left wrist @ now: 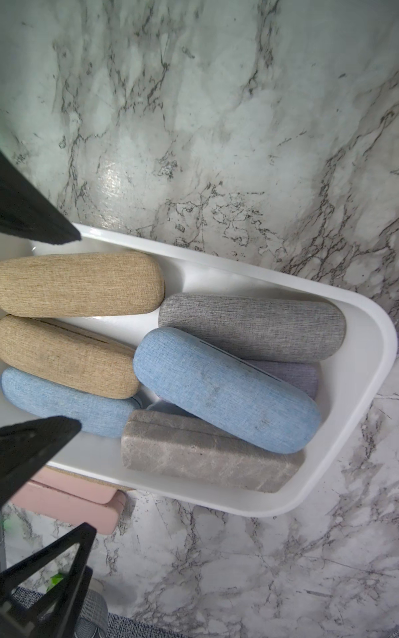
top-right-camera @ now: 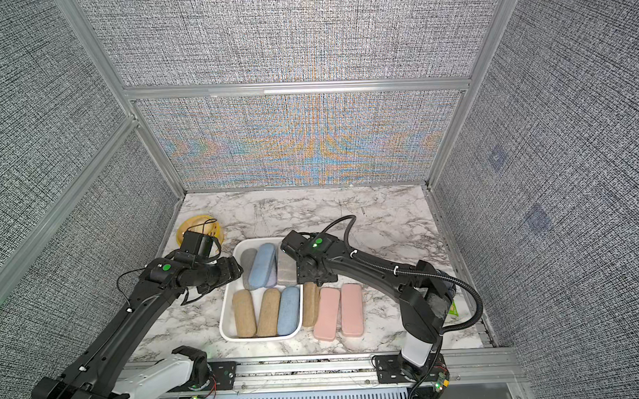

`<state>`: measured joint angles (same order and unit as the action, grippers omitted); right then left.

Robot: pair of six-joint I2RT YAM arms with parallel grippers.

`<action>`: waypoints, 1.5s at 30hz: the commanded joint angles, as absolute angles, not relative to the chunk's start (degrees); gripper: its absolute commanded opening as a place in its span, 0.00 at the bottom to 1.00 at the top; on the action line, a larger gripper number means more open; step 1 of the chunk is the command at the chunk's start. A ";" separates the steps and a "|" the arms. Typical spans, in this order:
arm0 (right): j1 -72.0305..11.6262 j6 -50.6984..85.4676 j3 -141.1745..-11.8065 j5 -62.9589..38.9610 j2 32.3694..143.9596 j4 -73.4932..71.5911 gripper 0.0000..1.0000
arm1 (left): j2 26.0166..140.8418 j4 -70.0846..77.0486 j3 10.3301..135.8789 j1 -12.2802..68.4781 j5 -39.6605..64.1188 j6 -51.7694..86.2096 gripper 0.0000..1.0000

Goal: Put the glasses cases into the storage boxes
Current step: Pick up the glasses case at the center of the board.

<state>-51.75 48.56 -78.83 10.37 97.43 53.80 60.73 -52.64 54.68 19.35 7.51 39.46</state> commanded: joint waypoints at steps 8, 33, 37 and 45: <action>-45.10 41.94 -67.46 -6.26 96.25 33.39 0.68 | 59.09 -50.43 52.07 19.29 9.15 39.63 0.80; -40.28 43.70 -60.51 -12.19 95.69 26.80 0.28 | 60.55 -47.73 50.17 19.26 10.99 39.73 0.80; -40.18 43.50 -60.73 -10.04 91.74 29.92 0.28 | 60.38 -46.83 50.24 19.29 12.49 40.23 0.80; -40.50 44.13 -61.80 -7.04 82.74 35.22 0.27 | 57.42 -38.01 48.72 19.64 22.15 41.47 0.81</action>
<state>-40.18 43.66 -60.82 -9.02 84.75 31.86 58.48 -43.42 49.15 19.38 17.12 40.77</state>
